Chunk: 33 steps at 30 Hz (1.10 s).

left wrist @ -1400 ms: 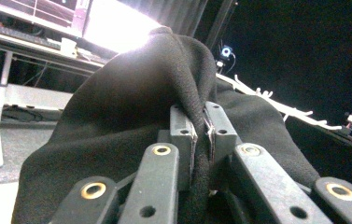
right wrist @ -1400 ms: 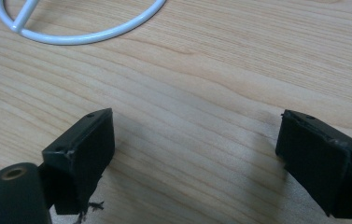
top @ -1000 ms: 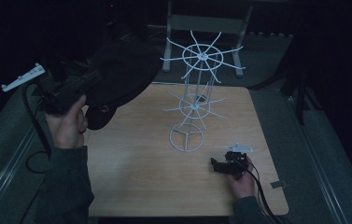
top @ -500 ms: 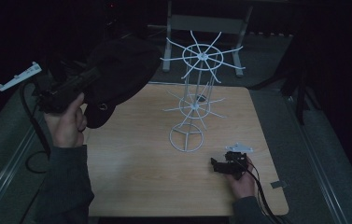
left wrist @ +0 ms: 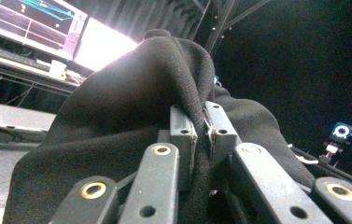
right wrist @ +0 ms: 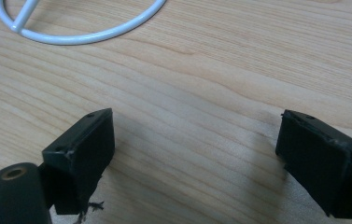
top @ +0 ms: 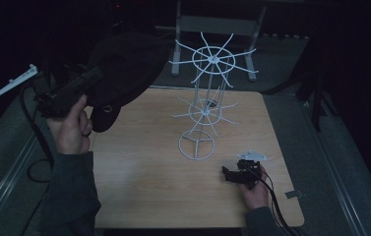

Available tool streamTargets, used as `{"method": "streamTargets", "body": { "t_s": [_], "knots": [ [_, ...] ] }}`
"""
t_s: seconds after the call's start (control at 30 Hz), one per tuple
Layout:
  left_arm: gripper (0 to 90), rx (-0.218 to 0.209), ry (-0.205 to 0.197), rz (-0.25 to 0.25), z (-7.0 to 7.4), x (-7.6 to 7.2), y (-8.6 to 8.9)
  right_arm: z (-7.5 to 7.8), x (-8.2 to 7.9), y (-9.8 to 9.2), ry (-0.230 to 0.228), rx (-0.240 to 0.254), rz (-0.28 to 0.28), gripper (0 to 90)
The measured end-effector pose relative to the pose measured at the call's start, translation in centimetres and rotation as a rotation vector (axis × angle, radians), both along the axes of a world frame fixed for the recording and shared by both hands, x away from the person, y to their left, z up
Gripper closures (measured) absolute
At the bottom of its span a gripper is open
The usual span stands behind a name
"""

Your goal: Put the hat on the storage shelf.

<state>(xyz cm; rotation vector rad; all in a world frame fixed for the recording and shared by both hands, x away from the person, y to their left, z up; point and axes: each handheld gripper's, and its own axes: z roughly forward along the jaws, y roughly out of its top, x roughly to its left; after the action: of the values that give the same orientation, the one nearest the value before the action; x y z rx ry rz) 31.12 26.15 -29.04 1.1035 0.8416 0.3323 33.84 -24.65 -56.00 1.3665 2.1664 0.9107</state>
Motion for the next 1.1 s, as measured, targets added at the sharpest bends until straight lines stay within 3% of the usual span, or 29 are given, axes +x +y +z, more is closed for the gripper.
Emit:
{"method": "streamTargets", "body": {
  "t_s": [0.27,0.6,0.83,1.1],
  "knots": [
    [85.0,-0.019,-0.017,-0.023,0.0,0.1,-0.3,0.0,0.0,0.0,0.0,0.0,0.0,11.4],
    [85.0,-0.06,-0.077,-0.055,0.1,-0.2,-0.3,0.0,0.0,0.0,0.0,0.0,0.0,11.5],
    [85.0,-0.054,-0.082,-0.096,0.0,-0.1,-0.7,0.0,0.0,0.0,0.0,0.0,0.0,11.4],
    [84.9,-0.019,-0.091,-0.146,-0.1,0.0,-1.9,0.0,0.0,0.0,0.001,-0.001,0.002,11.5]
  ]
}}
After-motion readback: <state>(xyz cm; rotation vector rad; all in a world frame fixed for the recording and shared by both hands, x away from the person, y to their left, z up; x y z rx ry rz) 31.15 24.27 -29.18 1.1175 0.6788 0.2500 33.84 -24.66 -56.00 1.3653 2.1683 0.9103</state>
